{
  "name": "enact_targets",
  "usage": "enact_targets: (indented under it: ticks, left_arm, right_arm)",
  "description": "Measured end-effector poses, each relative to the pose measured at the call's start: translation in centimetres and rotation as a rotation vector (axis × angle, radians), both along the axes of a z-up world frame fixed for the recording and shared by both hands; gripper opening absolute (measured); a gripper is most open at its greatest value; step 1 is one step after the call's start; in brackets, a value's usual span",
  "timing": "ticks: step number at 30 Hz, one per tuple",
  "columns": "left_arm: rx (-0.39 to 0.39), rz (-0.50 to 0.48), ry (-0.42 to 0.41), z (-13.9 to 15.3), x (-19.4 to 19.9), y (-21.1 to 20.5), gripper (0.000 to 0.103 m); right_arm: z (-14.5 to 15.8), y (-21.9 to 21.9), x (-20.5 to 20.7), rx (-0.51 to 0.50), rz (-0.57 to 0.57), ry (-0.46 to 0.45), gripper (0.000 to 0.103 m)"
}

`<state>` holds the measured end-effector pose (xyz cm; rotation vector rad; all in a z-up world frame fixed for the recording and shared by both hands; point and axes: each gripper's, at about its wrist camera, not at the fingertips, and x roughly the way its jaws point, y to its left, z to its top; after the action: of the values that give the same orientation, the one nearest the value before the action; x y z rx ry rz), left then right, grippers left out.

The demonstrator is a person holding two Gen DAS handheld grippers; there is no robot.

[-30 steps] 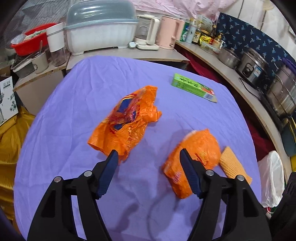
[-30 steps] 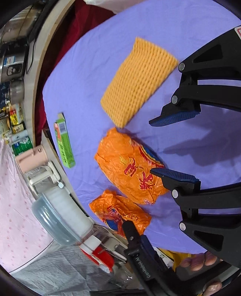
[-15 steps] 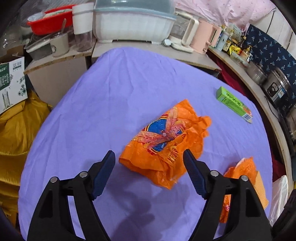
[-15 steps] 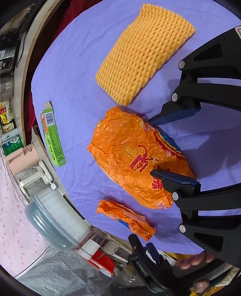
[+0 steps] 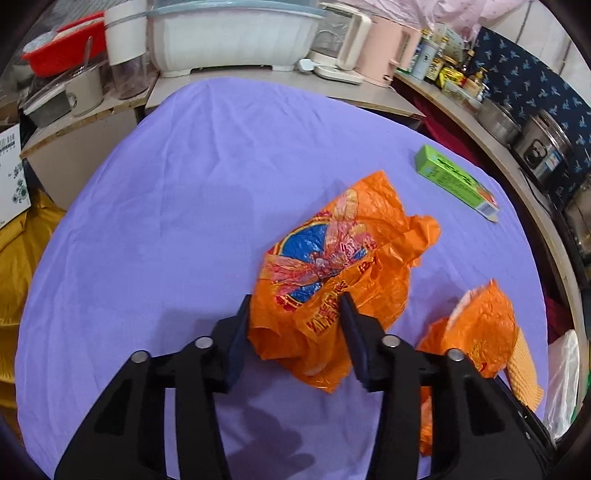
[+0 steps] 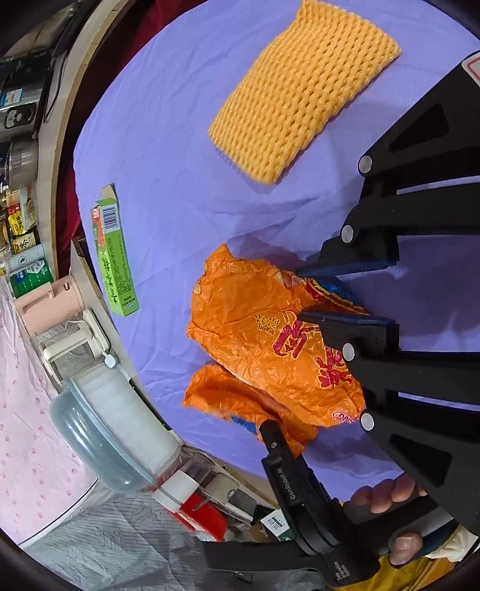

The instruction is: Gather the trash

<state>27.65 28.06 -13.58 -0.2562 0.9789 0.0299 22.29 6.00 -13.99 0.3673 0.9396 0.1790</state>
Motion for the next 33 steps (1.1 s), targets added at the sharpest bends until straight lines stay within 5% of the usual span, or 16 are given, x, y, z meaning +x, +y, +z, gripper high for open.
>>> enact_targets:
  ticks: [8,33]
  left_arm:
    - [-0.009,-0.058,-0.032,2.0,-1.9,-3.2,0.031]
    - [0.009,-0.265,-0.156,9.3,-9.2,-16.6,0.029]
  right_arm:
    - [2.4,-1.4,-1.4,-0.015,-0.031,-0.055,0.014]
    - [9.5,-15.9,-9.2,0.006,-0.272,-0.216,0.011]
